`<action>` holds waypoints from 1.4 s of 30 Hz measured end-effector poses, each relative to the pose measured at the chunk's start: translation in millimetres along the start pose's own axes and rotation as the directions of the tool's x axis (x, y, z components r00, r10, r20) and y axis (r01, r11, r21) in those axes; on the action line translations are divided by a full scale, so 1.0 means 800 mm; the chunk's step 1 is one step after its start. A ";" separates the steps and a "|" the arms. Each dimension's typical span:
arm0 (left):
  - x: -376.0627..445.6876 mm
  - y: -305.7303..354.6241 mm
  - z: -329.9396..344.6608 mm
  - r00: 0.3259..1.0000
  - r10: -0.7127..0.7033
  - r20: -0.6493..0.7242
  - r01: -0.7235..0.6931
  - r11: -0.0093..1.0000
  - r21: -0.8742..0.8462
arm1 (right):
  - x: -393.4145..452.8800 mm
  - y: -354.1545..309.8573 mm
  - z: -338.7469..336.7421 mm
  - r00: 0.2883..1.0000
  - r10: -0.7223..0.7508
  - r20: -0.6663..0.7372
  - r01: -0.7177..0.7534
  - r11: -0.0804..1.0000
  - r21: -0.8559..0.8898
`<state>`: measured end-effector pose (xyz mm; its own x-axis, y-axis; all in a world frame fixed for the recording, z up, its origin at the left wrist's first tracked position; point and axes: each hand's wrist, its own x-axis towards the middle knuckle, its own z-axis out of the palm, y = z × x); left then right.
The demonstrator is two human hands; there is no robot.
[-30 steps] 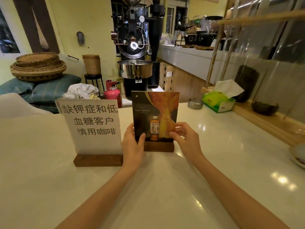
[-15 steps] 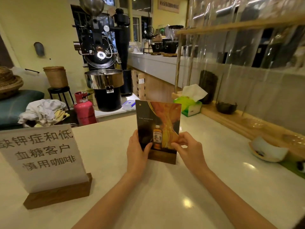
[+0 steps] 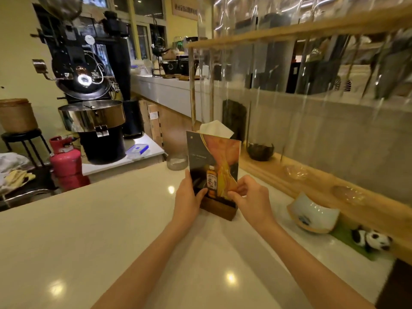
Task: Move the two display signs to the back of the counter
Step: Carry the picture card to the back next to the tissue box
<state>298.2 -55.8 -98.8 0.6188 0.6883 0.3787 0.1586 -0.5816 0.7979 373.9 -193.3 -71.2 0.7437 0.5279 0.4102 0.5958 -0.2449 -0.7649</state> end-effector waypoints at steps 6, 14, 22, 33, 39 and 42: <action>0.050 0.010 0.056 0.999 -0.011 0.045 0.010 1.000 0.010 | 0.049 0.022 -0.009 0.993 0.106 -0.043 -0.108 0.994 -0.028; 0.090 0.016 0.119 0.990 -0.055 0.127 0.037 0.989 0.146 | 0.107 0.054 -0.016 0.980 0.188 -0.071 -0.194 0.975 -0.108; 0.097 0.018 0.132 0.975 -0.072 0.210 0.001 0.948 0.318 | 0.139 0.068 -0.008 0.979 0.185 -0.085 -0.196 0.970 -0.144; 0.106 0.028 0.137 0.929 -0.098 0.357 -0.056 0.916 0.398 | 0.152 0.078 -0.001 0.985 0.126 -0.120 -0.143 0.978 -0.150; 0.116 0.023 0.134 0.900 -0.097 0.425 -0.066 0.933 0.353 | 0.153 0.080 0.001 0.987 0.106 -0.120 -0.126 0.977 -0.172; 0.119 0.021 0.137 0.899 -0.086 0.430 -0.079 0.933 0.351 | 0.157 0.083 0.001 0.988 0.104 -0.118 -0.124 0.977 -0.174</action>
<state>444.0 -47.0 -100.7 0.8733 0.4821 0.0702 0.3694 -0.7492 0.5498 506.5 -142.2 -70.9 0.8321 0.4003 0.3839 0.5430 -0.4464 -0.7113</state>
